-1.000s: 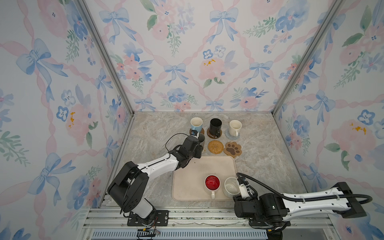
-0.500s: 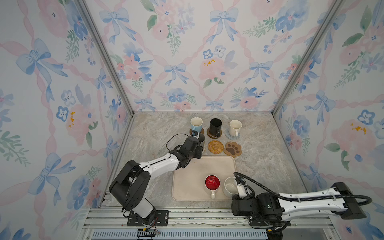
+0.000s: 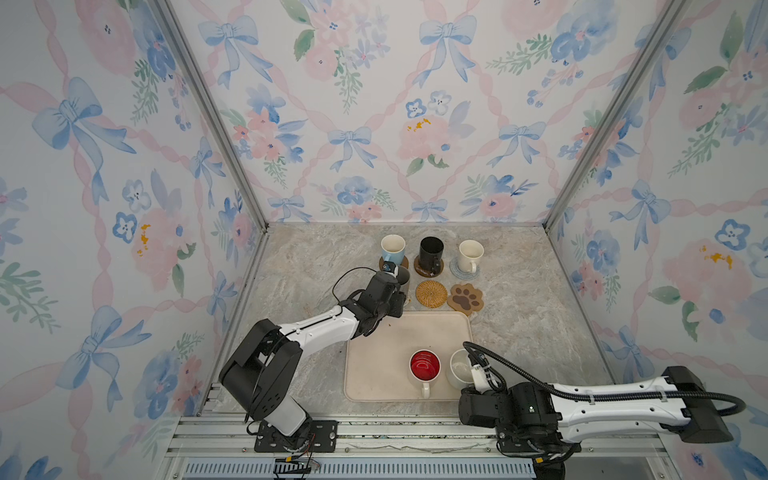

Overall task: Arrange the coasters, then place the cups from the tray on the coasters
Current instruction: 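Lower the right gripper onto the speckled white mug's rim and close it, then lift the speckled white mug off the tray toward the paw-print coaster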

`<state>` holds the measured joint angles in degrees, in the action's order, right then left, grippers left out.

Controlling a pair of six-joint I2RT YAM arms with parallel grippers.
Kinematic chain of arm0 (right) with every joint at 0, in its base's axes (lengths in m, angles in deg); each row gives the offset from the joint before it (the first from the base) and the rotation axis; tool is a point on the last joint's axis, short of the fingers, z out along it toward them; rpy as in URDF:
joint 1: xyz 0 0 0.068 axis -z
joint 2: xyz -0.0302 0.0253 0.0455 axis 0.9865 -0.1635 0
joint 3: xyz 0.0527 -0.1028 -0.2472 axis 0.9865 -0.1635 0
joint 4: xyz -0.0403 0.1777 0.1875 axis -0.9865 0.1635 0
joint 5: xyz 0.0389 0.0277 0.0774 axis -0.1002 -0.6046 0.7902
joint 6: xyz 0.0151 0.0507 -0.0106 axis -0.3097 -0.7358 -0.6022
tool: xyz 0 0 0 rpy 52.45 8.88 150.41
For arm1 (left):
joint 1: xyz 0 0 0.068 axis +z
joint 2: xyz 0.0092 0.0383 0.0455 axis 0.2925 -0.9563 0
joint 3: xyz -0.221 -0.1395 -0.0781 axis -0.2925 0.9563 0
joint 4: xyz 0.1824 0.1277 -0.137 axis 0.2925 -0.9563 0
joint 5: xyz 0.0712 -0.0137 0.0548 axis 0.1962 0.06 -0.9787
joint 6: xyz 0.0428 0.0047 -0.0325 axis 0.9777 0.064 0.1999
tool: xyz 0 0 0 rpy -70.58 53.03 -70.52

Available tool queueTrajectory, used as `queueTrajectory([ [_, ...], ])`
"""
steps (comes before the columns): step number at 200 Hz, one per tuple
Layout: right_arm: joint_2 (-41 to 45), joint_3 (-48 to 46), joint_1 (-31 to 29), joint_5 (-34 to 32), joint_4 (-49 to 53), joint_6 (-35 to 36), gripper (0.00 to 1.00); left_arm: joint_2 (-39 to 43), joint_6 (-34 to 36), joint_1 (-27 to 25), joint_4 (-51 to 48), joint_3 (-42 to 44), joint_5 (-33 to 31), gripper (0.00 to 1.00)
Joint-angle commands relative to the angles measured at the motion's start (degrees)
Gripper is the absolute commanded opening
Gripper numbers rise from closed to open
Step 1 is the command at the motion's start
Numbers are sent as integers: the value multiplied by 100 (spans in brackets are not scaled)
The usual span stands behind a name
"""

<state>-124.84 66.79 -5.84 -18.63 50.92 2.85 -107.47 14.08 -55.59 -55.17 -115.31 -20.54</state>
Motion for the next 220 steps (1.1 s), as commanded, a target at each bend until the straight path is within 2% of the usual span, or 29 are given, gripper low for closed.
queueTrajectory([
  [1, -131, 367, 220, -320, 226, 327, 0, -101, 96, 53, 33, -146, 81, 51],
  [59, -522, 1144, 1206, -54, 102, 1233, 0, -99, 104, 58, 29, -147, 117, 51],
  [137, -874, 1347, 3031, 1163, -971, 2825, 0, -9, 96, 95, -4, -117, 78, 52],
  [169, -1057, 1638, 3535, 1289, -1063, 3396, 0, 37, 72, 99, -8, -133, 73, 51],
  [220, -1209, 1853, 4249, 1443, -1270, 3830, 0, 113, 96, 106, -43, -166, 83, 52],
])
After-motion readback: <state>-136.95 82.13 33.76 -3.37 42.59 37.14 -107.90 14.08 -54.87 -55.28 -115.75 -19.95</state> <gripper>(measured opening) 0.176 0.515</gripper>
